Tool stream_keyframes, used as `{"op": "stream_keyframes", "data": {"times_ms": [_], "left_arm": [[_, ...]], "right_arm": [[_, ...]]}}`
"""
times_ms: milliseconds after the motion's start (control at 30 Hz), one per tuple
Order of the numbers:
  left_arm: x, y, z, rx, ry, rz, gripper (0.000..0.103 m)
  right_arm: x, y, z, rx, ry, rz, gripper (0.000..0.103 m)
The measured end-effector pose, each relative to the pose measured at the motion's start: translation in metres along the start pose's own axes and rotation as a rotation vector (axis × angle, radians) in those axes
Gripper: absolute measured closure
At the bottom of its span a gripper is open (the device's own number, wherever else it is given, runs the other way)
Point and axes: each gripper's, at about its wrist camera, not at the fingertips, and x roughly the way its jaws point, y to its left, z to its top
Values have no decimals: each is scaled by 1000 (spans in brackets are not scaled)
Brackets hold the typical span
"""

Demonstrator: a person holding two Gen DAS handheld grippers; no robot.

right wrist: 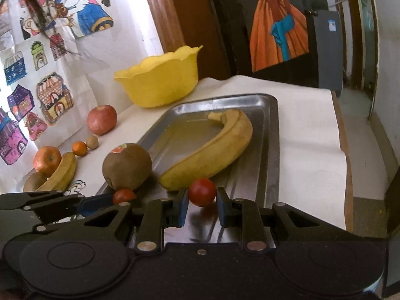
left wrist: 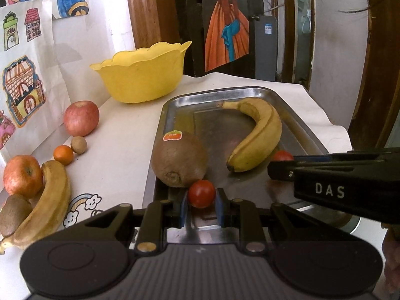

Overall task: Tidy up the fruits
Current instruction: 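Carry the tomato in the left tool into the tray while the right tool carries its tomato there, then open both tools to drop the cherry tomatoes onto the tray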

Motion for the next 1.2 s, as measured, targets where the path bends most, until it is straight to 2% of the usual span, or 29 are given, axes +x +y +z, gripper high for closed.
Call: {"op": "stream_keyframes", "data": {"times_ms": [133, 200, 300, 367, 467, 533, 567, 600, 633, 700, 900, 1100, 1200], "left_arm": [[1, 1, 0, 1, 1, -2, 77], [-1, 1, -1, 3, -3, 0, 75], [-5, 3, 0, 2, -9, 3, 52], [-9, 5, 0, -2, -13, 8, 48], [-18, 11, 0, -6, -20, 16, 40], [-24, 17, 0, -7, -32, 21, 30], [-28, 20, 0, -10, -41, 26, 27], [-32, 24, 0, -15, -52, 33, 19], [-35, 27, -1, -20, -66, 41, 12], [-43, 37, -2, -28, -96, 58, 3], [-65, 69, -15, -46, -127, 71, 2], [-87, 114, -31, -55, -128, 104, 1], [-95, 137, -41, -54, -99, 127, 1]], "right_arm": [[0, 2, -1, -12, 1, -2, 75], [-1, 3, -1, -18, -3, -8, 70], [-3, 3, -2, -27, -2, -18, 64], [-7, 3, -3, -29, -6, -24, 61], [-14, 4, -2, -36, -23, -44, 50], [-19, 5, -2, -32, -36, -57, 45], [-22, 7, -1, -31, -43, -65, 39], [-26, 9, -1, -29, -53, -76, 32], [-29, 10, -1, -27, -63, -85, 29], [-35, 15, -1, -22, -83, -97, 20], [-57, 38, -8, 20, -136, -155, 2], [-72, 76, -22, 52, -146, -245, 1], [-74, 99, -30, 61, -127, -267, 1]]}}
